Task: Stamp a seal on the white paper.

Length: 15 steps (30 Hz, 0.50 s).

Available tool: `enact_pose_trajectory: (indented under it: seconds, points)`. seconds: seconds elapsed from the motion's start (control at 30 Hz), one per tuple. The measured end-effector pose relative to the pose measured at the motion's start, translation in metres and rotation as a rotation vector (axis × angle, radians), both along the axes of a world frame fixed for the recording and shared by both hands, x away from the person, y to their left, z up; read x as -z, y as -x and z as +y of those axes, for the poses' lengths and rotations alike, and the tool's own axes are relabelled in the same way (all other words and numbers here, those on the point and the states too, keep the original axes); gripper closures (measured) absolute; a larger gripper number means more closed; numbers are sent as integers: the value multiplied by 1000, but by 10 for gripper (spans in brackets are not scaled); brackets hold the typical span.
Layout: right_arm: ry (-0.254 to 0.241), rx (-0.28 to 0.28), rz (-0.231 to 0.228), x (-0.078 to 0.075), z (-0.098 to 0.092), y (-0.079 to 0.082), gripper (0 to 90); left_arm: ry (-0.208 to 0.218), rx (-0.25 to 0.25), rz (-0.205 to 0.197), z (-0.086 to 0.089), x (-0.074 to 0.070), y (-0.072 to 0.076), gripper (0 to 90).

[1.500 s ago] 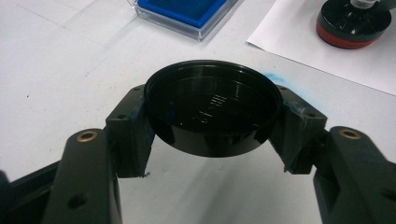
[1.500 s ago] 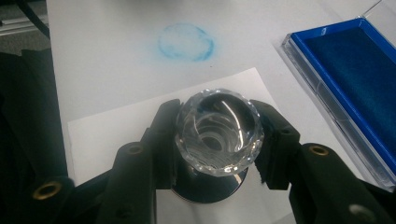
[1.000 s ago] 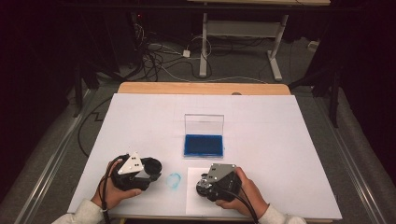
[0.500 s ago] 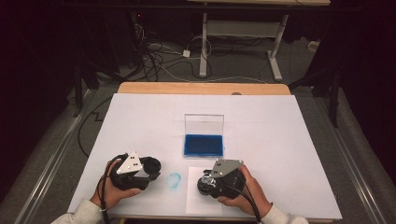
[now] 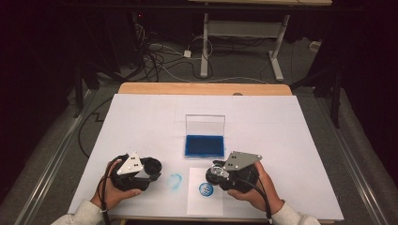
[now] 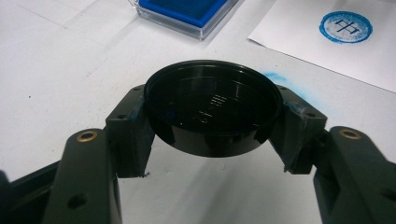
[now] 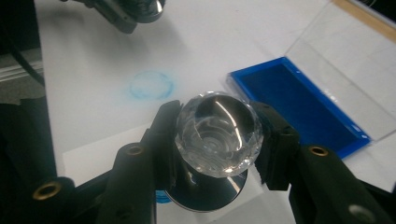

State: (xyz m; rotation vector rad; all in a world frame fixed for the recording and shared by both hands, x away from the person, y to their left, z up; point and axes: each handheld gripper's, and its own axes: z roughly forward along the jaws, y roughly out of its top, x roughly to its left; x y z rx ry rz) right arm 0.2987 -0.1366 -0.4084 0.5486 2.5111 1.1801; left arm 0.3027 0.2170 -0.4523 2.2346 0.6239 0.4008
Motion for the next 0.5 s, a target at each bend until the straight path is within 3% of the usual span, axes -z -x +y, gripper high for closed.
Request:
enact_pose_trajectory:
  seconds: [0.5]
  points:
    - [-26,34,-23,-8,-14,-6,562,6,1,9,1,1,-1,366]
